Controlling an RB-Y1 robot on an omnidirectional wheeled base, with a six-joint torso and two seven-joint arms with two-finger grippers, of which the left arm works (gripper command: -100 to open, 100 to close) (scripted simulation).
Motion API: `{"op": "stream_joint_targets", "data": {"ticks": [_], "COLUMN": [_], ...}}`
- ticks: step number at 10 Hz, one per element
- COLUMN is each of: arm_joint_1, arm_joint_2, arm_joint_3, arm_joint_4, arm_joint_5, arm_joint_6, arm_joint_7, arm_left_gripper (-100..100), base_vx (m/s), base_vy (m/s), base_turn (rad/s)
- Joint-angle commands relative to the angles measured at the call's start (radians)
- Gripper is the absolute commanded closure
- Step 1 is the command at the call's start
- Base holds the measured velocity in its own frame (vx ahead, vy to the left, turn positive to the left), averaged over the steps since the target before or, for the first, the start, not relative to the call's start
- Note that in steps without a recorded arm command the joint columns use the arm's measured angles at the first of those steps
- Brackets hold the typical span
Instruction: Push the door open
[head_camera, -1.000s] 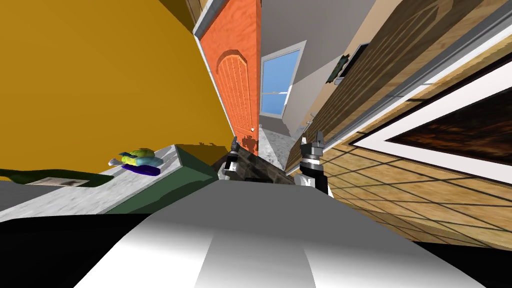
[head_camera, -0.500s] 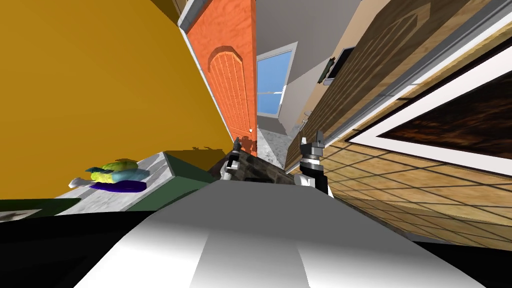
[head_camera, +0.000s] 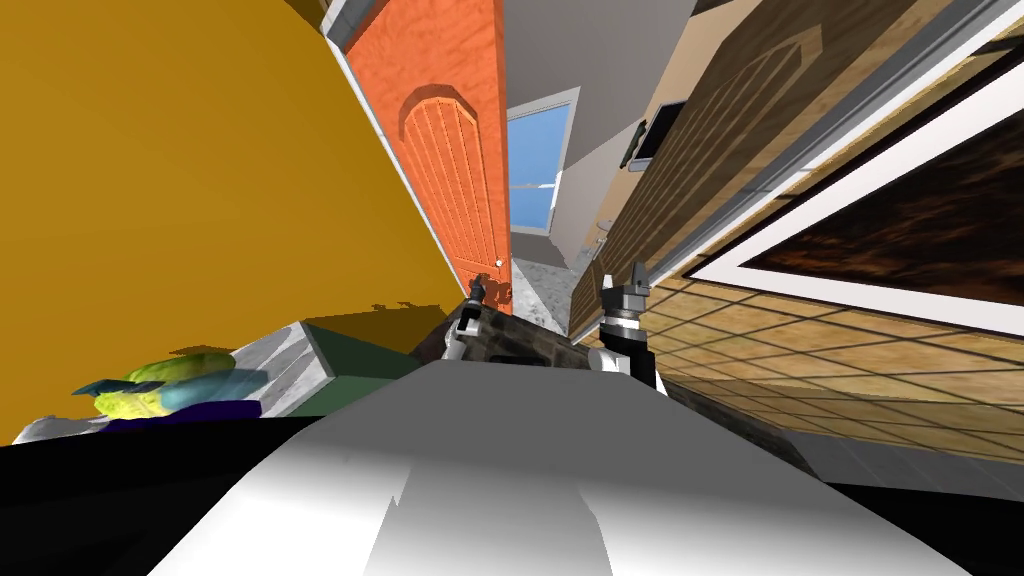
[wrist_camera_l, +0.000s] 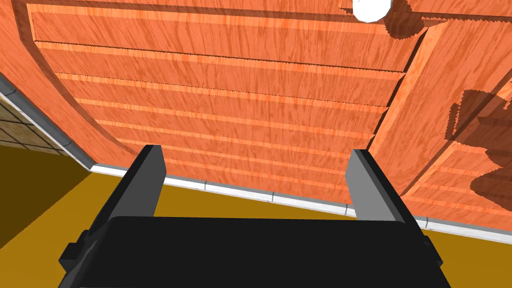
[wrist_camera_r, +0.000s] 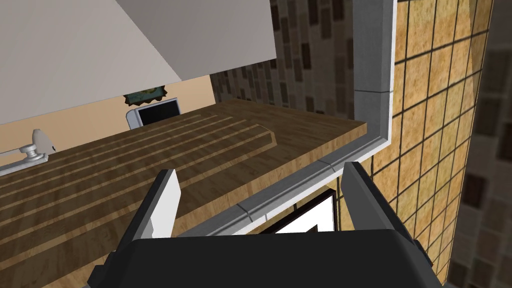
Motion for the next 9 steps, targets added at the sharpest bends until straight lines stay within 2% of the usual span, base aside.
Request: {"op": "stream_joint_targets", "data": {"ticks": [1,9], "arm_joint_1": [-0.021,-0.123], "arm_joint_2": [-0.004,-0.017], "arm_joint_3": [0.0,0.005], "arm_joint_4": [0.035,0.202], "arm_joint_5": [0.001,0.008], "arm_joint_6": [0.002,0.012], "arm_joint_7": [-0.005,-0.019], "arm_left_gripper": [-100,-100], "base_vx": [0.053,0.038], "base_vy": [0.118,0.107], "base_turn": [-0.145,-0.139]}}
